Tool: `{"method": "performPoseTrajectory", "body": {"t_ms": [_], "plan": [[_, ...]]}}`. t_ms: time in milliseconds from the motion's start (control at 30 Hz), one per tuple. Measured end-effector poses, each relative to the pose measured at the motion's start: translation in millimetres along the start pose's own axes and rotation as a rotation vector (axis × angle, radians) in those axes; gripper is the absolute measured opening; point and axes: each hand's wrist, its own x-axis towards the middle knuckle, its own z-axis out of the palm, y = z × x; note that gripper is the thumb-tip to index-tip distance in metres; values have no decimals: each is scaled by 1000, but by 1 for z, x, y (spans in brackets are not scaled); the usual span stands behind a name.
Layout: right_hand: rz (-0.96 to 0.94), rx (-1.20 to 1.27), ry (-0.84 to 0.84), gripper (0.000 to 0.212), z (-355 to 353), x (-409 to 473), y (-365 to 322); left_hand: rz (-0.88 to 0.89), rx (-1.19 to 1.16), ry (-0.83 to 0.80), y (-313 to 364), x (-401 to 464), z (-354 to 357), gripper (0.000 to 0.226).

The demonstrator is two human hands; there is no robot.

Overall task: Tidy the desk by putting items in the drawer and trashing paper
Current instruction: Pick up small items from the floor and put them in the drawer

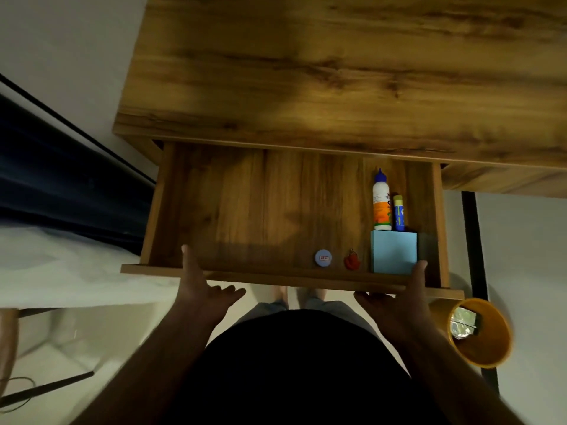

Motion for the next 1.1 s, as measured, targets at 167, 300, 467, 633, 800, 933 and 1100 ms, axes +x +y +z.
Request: {"method": "performPoseTrajectory", "body": {"t_ms": [167, 300, 467, 633, 800, 933, 1100], "plan": [[-83, -30, -18, 78, 11, 4, 7, 2, -73, -60, 2, 19, 17, 79], [-112, -15, -58, 75, 21, 9, 2, 19, -83, -27, 5, 27, 26, 86], [-173, -23, -65, 73, 37, 16, -8, 48, -75, -11, 16, 37, 45, 92], [-238, -53, -80, 70, 60, 23, -21, 101, -59, -35, 29, 38, 70, 85], [-313, -82, -103, 68, 83, 37, -37, 143, -61, -74, 45, 38, 94, 80], [-327, -115, -110, 62, 104, 46, -52, 165, -45, -64, 60, 43, 117, 79], [-337, -164, -96, 77, 134, 58, -73, 182, -6, -109, 83, 62, 145, 75]]}}
